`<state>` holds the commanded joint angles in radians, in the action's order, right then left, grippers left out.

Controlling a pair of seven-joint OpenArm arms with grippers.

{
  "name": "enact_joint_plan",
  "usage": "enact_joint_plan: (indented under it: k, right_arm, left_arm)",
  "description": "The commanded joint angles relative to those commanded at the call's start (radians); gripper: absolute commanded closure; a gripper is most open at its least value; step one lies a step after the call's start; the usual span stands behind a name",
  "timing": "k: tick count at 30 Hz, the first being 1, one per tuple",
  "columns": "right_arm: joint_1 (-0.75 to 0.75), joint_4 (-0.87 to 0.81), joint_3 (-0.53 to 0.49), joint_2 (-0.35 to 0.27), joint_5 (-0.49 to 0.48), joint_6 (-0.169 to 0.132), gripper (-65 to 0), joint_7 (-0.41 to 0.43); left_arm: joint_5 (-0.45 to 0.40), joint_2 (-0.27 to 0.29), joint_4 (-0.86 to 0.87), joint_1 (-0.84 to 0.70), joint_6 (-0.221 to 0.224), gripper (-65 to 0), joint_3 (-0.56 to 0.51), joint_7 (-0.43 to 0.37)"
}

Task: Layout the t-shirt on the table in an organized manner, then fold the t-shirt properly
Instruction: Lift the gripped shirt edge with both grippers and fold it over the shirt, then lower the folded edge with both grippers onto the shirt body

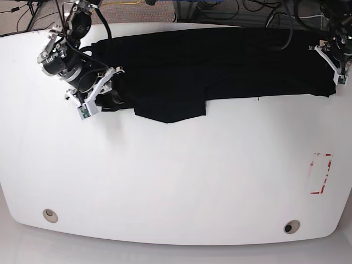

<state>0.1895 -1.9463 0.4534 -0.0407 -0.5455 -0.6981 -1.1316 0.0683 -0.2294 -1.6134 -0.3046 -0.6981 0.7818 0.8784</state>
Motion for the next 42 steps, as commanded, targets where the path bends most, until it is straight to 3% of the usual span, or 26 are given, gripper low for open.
enact_joint_plan:
  k: [4, 9, 13, 17, 29, 36, 38, 42]
  right_arm:
    - [-0.003, 0.058, -0.018, 0.008, 0.064, 0.000, -7.1, 0.032]
    - [0.000, 0.112, -0.087, -0.011, 0.192, 0.000, -7.8, 0.100]
    - [0.002, 0.146, -0.087, -0.018, 0.293, 0.000, -7.9, 0.161]
    - [-0.006, 0.201, -0.087, -0.072, 0.361, 0.000, -7.9, 0.227]
    - [-0.130, 0.462, -0.086, -0.236, 0.376, 0.000, -7.9, 0.358]
    - [-0.175, 0.473, -0.086, -0.275, 0.367, 0.000, -8.2, 0.361]
    - [-0.175, 0.431, -0.086, -0.275, 0.367, 0.000, -10.8, 0.356]
    - [-0.189, 0.328, -0.086, -0.269, 0.367, 0.000, -26.5, 0.281]
  left_arm:
    - [-0.026, 0.000, 0.057, 0.025, 0.000, -12.1, -0.021, -0.026]
    - [-0.054, 0.000, 0.100, 0.051, 0.000, -11.9, -0.064, -0.043]
    - [-0.052, 0.003, 0.098, 0.052, 0.000, -11.9, -0.106, -0.043]
    - [-0.051, 0.005, 0.097, 0.060, 0.000, -11.9, -0.153, -0.041]
    - [-0.052, 0.009, 0.097, 0.106, 0.000, -11.9, -0.175, -0.035]
    - [-0.049, 0.009, 0.097, 0.130, 0.000, -12.1, -0.175, 0.003]
    - [-0.046, 0.009, 0.095, 0.135, 0.000, -12.1, -0.175, 0.021]
    - [-0.046, 0.009, 0.063, 0.155, 0.000, -12.2, -0.175, 0.025]
